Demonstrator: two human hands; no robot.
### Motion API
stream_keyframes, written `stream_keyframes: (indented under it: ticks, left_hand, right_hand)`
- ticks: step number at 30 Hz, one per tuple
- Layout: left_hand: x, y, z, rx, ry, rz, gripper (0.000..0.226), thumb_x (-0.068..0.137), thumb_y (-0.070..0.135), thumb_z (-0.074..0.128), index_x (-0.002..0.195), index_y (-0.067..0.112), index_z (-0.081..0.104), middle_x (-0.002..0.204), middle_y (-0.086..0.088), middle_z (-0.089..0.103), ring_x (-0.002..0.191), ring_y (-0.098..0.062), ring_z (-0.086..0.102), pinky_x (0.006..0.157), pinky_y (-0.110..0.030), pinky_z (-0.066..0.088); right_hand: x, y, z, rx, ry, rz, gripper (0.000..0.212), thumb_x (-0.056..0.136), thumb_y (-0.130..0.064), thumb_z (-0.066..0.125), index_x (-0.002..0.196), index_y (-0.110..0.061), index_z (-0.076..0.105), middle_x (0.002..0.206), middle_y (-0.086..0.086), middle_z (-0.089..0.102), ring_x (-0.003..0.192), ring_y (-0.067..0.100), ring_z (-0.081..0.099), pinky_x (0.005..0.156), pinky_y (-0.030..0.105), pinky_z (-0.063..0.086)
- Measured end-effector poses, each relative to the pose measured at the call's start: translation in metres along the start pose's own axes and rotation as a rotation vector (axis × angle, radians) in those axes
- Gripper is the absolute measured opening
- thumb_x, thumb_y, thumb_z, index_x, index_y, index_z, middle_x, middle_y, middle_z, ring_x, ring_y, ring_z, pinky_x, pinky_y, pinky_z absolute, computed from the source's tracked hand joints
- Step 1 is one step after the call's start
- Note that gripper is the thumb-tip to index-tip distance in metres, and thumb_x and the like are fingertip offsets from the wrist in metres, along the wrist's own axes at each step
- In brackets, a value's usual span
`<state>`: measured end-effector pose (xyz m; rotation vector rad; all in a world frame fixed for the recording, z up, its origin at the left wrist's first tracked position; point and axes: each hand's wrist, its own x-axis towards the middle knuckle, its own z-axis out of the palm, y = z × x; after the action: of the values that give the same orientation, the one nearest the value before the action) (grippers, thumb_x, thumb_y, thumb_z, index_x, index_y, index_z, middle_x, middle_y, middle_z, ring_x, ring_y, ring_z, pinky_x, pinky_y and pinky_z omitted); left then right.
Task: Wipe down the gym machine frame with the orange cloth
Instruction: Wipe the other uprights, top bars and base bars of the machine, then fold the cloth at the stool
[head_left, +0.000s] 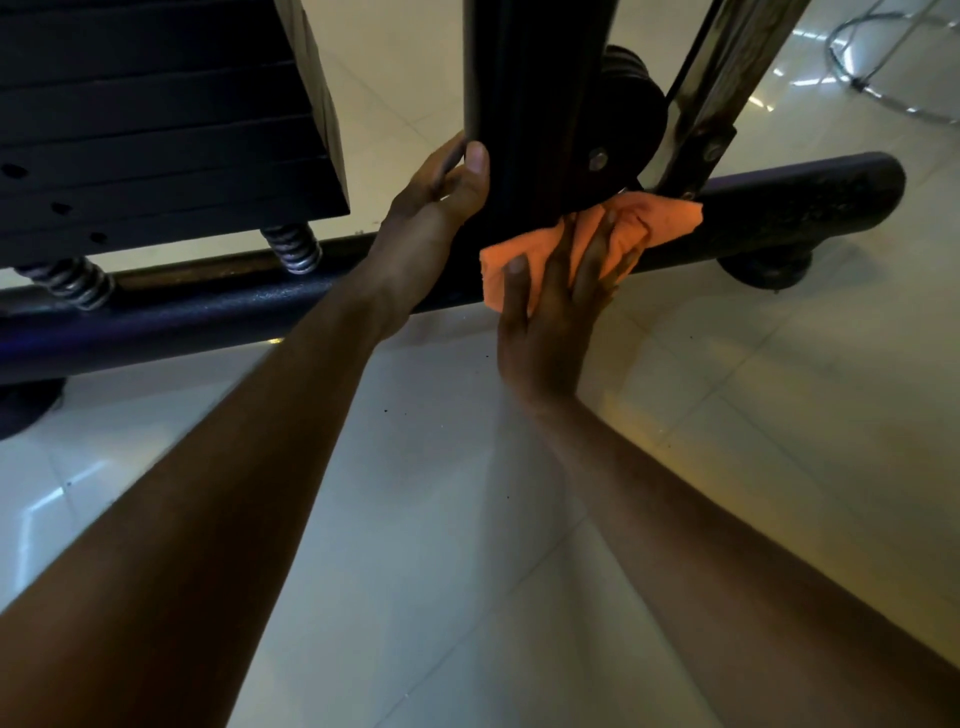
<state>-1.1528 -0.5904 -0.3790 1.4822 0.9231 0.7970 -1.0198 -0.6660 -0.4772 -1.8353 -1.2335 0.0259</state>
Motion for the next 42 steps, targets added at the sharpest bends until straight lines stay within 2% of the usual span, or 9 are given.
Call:
stream_keyframes:
  ticks: [4, 10, 15, 18, 21, 28, 32, 36, 42]
  left_hand:
    - [-0.003, -0.002, 0.012, 0.047, 0.092, 0.023, 0.087, 0.094, 0.086, 0.050, 0.161, 0.032, 0.044, 0.159, 0.006, 0.055, 0.149, -0.016, 0.050, 0.124, -0.052, 0.039]
    - [-0.025, -0.003, 0.029, 0.135, 0.231, 0.041, 0.067, 0.106, 0.064, 0.049, 0.164, 0.031, 0.042, 0.162, 0.007, 0.052, 0.148, -0.007, 0.049, 0.123, -0.039, 0.045]
    - [-0.061, 0.021, 0.036, 0.290, 0.262, -0.045, 0.066, 0.106, 0.064, 0.054, 0.164, 0.034, 0.042, 0.159, 0.006, 0.055, 0.145, -0.005, 0.051, 0.120, -0.040, 0.047]
    - [-0.089, 0.064, 0.043, 0.413, 0.230, -0.107, 0.063, 0.106, 0.066, 0.052, 0.160, 0.036, 0.047, 0.158, 0.005, 0.054, 0.144, -0.009, 0.052, 0.117, -0.046, 0.049]
    - [-0.108, 0.128, 0.052, 0.564, 0.144, -0.139, 0.067, 0.106, 0.066, 0.051, 0.163, 0.033, 0.043, 0.168, -0.001, 0.042, 0.154, -0.017, 0.040, 0.121, -0.047, 0.043]
    - [-0.140, 0.345, 0.089, 0.821, -0.057, -0.118, 0.068, 0.107, 0.064, 0.048, 0.164, 0.029, 0.040, 0.168, -0.001, 0.043, 0.156, -0.023, 0.037, 0.125, -0.056, 0.036]
    - [-0.161, 0.485, 0.109, 0.873, -0.162, -0.096, 0.066, 0.108, 0.063, 0.047, 0.163, 0.026, 0.043, 0.166, -0.002, 0.046, 0.156, -0.023, 0.037, 0.125, -0.057, 0.034]
    - [-0.183, 0.620, 0.139, 0.885, -0.247, -0.100, 0.065, 0.109, 0.060, 0.046, 0.165, 0.027, 0.040, 0.169, -0.003, 0.042, 0.159, -0.024, 0.030, 0.129, -0.057, 0.028]
    - [-0.199, 0.761, 0.189, 0.963, -0.361, 0.026, 0.063, 0.110, 0.061, 0.042, 0.163, 0.026, 0.042, 0.167, -0.005, 0.045, 0.157, -0.028, 0.037, 0.126, -0.059, 0.031]
  right_hand:
    - [0.001, 0.003, -0.012, -0.031, -0.016, -0.054, 0.064, 0.116, -0.050, 0.039, 0.168, -0.012, 0.038, 0.179, 0.014, 0.023, 0.165, 0.047, 0.013, 0.121, 0.058, 0.045]
    - [0.004, 0.012, -0.054, -0.040, -0.086, -0.232, 0.049, 0.116, -0.033, 0.049, 0.159, -0.009, 0.054, 0.170, 0.009, 0.043, 0.158, 0.033, 0.041, 0.120, 0.035, 0.045]
    - [0.017, -0.006, -0.106, -0.036, -0.299, -0.161, 0.042, 0.115, -0.032, 0.052, 0.153, -0.014, 0.060, 0.165, 0.007, 0.050, 0.149, 0.027, 0.049, 0.109, 0.029, 0.046]
    - [0.027, -0.027, -0.160, -0.070, -0.369, -0.068, 0.041, 0.115, -0.031, 0.052, 0.151, -0.015, 0.062, 0.165, 0.007, 0.049, 0.150, 0.028, 0.048, 0.113, 0.036, 0.047]
    - [0.038, -0.057, -0.226, -0.094, -0.419, -0.040, 0.042, 0.115, -0.031, 0.053, 0.153, -0.014, 0.060, 0.167, 0.008, 0.047, 0.153, 0.028, 0.045, 0.116, 0.033, 0.042]
    - [0.093, -0.169, -0.422, -0.189, -0.543, 0.093, 0.051, 0.115, -0.042, 0.047, 0.159, -0.017, 0.053, 0.170, 0.008, 0.043, 0.150, 0.031, 0.048, 0.111, 0.043, 0.050]
    - [0.134, -0.252, -0.553, -0.175, -0.579, 0.145, 0.049, 0.114, -0.038, 0.050, 0.157, -0.015, 0.055, 0.169, 0.011, 0.044, 0.154, 0.033, 0.044, 0.112, 0.044, 0.049]
    - [0.175, -0.327, -0.682, -0.118, -0.644, 0.187, 0.046, 0.115, -0.033, 0.046, 0.158, -0.018, 0.054, 0.172, 0.008, 0.039, 0.162, 0.029, 0.029, 0.126, 0.046, 0.037]
    - [0.221, -0.389, -0.838, -0.098, -0.618, 0.196, 0.051, 0.117, -0.040, 0.036, 0.160, -0.018, 0.051, 0.171, 0.013, 0.038, 0.161, 0.032, 0.031, 0.134, 0.043, 0.024]
